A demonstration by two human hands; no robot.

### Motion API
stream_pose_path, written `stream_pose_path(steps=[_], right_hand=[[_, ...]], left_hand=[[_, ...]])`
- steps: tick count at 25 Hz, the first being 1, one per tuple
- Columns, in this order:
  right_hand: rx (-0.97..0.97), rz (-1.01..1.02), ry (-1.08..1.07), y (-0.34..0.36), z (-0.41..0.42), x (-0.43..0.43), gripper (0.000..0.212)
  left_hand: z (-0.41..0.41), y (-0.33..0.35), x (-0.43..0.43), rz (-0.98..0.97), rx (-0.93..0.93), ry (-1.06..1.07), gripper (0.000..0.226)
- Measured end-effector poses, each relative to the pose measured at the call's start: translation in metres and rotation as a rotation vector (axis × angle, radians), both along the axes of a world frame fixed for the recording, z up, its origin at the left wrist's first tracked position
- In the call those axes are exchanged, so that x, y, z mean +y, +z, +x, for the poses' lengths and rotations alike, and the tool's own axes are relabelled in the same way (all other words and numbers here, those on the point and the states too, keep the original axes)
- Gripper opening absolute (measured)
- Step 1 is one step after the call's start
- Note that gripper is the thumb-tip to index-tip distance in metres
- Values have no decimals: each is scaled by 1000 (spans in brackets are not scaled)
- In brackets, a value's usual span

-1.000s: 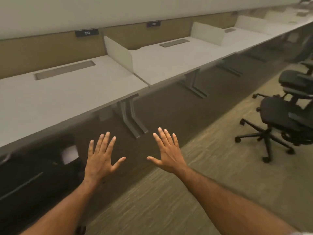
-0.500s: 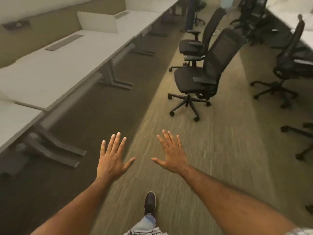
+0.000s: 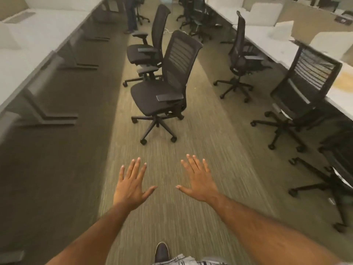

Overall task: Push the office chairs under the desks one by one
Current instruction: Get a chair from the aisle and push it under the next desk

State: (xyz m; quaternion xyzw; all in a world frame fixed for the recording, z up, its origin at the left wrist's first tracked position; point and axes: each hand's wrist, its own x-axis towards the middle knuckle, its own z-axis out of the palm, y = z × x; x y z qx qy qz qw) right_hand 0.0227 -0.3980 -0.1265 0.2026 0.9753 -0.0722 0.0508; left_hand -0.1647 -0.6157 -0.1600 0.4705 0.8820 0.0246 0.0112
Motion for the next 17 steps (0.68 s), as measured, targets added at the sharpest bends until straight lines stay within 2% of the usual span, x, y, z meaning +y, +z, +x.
stream_pose_path(steps=[5, 9, 17], right_hand=[[-9, -36, -143, 0, -19, 79, 98], [0, -24, -161, -5, -26, 125, 97], [5, -21, -163, -16, -56, 324, 96]], left_hand=[[-50, -13, 102, -5, -45, -111, 100], [-65, -16, 154, -52, -64, -156, 98], [-103, -17, 353, -47, -20, -175, 95]])
